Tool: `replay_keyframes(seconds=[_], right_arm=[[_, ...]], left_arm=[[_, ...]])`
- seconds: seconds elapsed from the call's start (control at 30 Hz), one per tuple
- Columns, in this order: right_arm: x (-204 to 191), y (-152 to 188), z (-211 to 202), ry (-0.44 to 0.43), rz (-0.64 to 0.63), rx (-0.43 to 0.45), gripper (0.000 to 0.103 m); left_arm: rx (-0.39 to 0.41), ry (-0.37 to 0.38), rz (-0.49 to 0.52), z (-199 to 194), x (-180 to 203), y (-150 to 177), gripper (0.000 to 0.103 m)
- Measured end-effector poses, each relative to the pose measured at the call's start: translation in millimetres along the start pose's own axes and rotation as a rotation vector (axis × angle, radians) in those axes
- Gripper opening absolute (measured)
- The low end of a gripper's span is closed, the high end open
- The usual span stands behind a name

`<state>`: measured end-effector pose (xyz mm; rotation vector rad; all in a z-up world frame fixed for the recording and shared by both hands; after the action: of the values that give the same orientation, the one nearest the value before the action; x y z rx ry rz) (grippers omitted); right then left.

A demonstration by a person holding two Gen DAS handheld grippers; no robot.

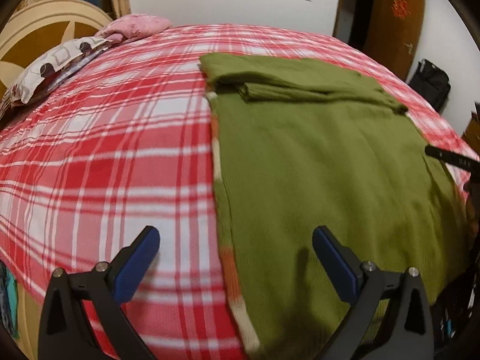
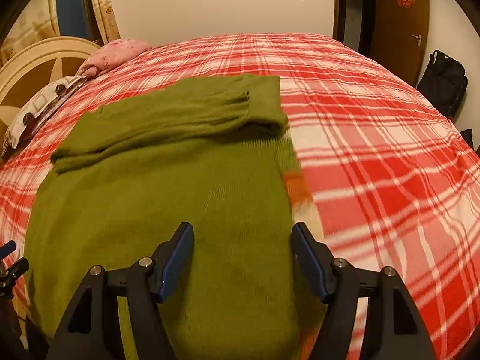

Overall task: Fold small clothes
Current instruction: 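Move both tools down to the ribbed hem of the green sweater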

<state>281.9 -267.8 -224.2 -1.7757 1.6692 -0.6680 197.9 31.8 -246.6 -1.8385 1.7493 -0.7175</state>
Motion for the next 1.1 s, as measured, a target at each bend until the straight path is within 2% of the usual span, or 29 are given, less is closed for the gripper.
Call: replay_keyframes(seconds=[0.1, 0.17, 0.27, 0.53, 0.63, 0.7, 0.77, 0.83, 0.9, 1.1], right_arm=[[1, 12, -10, 0.006, 0.001, -0.003, 0.069], [4, 21, -19, -0.001, 0.026, -0.007, 0.069], [6, 37, -32, -0.007, 0.025, -0.013, 0.069], [15, 69, -56, 0.022, 0.015, -0.023, 0.068], [17, 79, -67, 0.036, 0.006, -0.024, 0.063], [19, 87, -73, 0.045, 0.004, -0.025, 0.056], [22, 95, -79, 0.049, -0.003, -0.024, 0.054], [23, 99, -83, 0.040, 0.008, -0.029, 0.053], [24, 103, -90, 0.013, 0.030, -0.034, 0.049], [27, 120, -103, -0.056, 0.067, -0.066, 0.045]], left_arm=[[-0.029, 0.000, -0.010, -6, -2, 16, 0.103], [-0.081, 0.042, -0.036, -9, -1, 36, 0.103], [-0.127, 0.064, -0.060, -15, -2, 60, 0.102], [-0.145, 0.154, -0.089, -23, 12, 65, 0.091], [-0.177, 0.177, -0.085, -25, 18, 71, 0.087], [-0.184, 0.194, -0.093, -26, 20, 74, 0.081], [-0.194, 0.196, -0.096, -25, 21, 75, 0.075], [-0.204, 0.222, -0.097, -27, 24, 77, 0.071], [-0.229, 0.256, -0.103, -30, 28, 84, 0.060], [-0.275, 0.313, -0.123, -26, 35, 91, 0.058]])
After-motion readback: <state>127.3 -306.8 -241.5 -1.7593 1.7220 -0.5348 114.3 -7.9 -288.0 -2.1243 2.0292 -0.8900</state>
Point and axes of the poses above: each gripper's, at about its wrist camera, not at the fingertips, and z roughly the way its jaws point, x to its right, y to its underside, the point moved 8 cm from there along z, roughly the way its jaws point, and after that the axes turned 5 degrees about x, right-handed, at the moved point
